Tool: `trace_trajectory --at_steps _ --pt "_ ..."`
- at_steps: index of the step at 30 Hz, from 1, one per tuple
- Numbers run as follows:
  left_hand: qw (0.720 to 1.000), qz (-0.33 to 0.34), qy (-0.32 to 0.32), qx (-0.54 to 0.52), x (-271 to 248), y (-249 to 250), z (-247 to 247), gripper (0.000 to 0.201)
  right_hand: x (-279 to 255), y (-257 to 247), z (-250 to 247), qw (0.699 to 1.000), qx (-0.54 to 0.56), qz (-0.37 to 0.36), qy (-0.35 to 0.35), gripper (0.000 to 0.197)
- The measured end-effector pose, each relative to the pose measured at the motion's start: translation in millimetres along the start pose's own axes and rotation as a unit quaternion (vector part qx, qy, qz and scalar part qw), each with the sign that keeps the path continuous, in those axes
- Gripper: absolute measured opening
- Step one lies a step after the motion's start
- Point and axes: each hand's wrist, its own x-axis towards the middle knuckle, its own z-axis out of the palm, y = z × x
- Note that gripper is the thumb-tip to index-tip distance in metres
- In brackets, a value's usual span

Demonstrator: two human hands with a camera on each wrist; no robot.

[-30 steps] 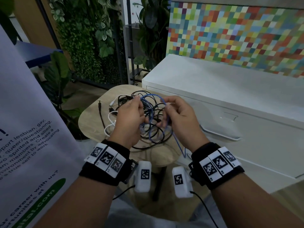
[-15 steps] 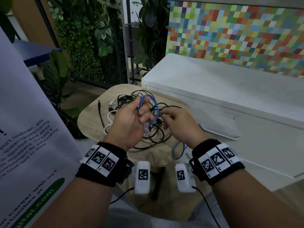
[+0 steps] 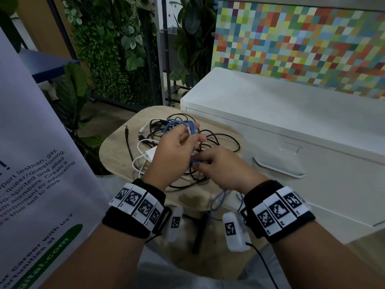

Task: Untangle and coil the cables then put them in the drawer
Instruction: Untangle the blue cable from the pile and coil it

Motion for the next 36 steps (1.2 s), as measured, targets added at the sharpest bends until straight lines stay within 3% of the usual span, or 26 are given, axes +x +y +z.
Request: trace_trajectory --at_steps 3,6,8,11,13,16,20,24,27,29,32,36 --pt "0.987 0.007 -0.092 0.128 -1 -2 -5 0.023 3 4 -4 0.997 -0.05 -0.036 0.049 0.004" --pt "0.972 -0.004 -0.146 0.185 -2 2 -10 0.021 3 3 -16 0.996 -0.06 -0.019 0.067 0.015" --pt "0.965 -0.015 -0.159 0.206 -2 5 -11 0.021 -1 1 -26 0.999 -0.013 -0.005 0.038 0.013" --pt "0.962 -0.047 -0.168 0.211 -1 5 -9 0.019 -8 -2 -39 0.989 0.145 0.027 -0.016 0.01" --pt "0.97 -0.083 -0.172 0.151 -2 1 -7 0.025 -11 2 -47 0.971 0.23 0.046 -0.038 0.019" --pt "0.97 -0.123 -0.185 0.099 -5 3 -9 0.042 -12 9 -53 0.965 0.251 0.063 -0.042 0.026" --pt "0.968 -0.162 -0.187 0.035 -7 10 -13 0.045 -10 19 -53 0.979 0.19 0.052 0.048 0.011" --pt "0.95 -0.211 -0.193 -0.124 -6 14 -12 0.043 -4 25 -42 0.969 0.207 0.036 0.13 0.01" --pt "0.944 -0.194 -0.146 -0.221 -4 21 -9 0.037 3 28 -25 0.953 0.248 0.058 0.164 0.016" --pt "0.942 -0.171 -0.096 -0.274 -3 24 -4 0.033 3 29 -13 0.952 0.26 0.083 0.139 0.021" --pt "0.955 -0.108 -0.04 -0.273 -2 18 7 0.027 0 25 1 0.986 0.139 0.072 0.058 0.025" --pt "0.997 -0.035 -0.033 -0.058 -3 -2 13 0.027 4 11 9 0.997 -0.072 0.012 -0.005 0.022"
